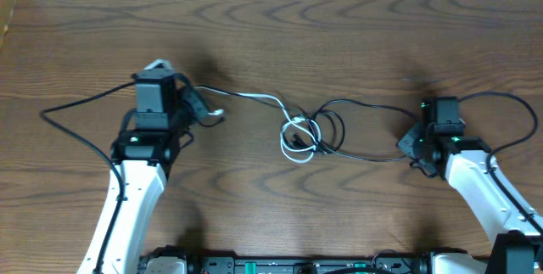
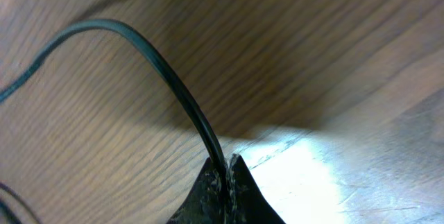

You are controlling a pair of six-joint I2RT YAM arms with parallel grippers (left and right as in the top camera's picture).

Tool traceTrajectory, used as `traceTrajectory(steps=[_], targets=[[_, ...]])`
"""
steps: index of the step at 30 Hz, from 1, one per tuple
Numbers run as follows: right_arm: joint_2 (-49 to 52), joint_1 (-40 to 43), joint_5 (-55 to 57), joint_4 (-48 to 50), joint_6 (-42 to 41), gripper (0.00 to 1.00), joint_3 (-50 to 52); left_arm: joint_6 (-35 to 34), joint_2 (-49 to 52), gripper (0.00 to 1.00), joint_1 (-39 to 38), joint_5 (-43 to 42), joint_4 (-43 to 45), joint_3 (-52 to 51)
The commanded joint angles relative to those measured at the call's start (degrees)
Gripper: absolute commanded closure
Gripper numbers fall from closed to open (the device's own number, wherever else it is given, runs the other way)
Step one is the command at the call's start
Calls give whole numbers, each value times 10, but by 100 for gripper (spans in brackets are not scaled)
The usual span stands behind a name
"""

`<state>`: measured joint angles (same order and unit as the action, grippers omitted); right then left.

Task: Untangle cables
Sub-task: 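Pull both grippers apart outward, stretching the cables across the table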

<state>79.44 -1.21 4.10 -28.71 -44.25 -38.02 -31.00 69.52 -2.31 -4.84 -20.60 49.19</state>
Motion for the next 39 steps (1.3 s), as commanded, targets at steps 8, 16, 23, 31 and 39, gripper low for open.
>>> traceTrajectory(steps=[8, 16, 23, 31, 39], targets=[[-1, 179, -25, -4, 11, 99, 3, 34, -8, 93, 145, 30, -1, 2], [-1, 330, -111, -3, 57, 99, 3, 33, -7, 92, 219, 30, 1, 2], [-1, 413, -140, 0, 82, 99, 3, 33, -7, 93, 284, 30, 1, 2], [-1, 457, -157, 7, 93, 99, 3, 33, -7, 93, 328, 30, 2, 2], [-1, 505, -170, 23, 114, 99, -14, 34, -6, 92, 379, 66, 3, 2]])
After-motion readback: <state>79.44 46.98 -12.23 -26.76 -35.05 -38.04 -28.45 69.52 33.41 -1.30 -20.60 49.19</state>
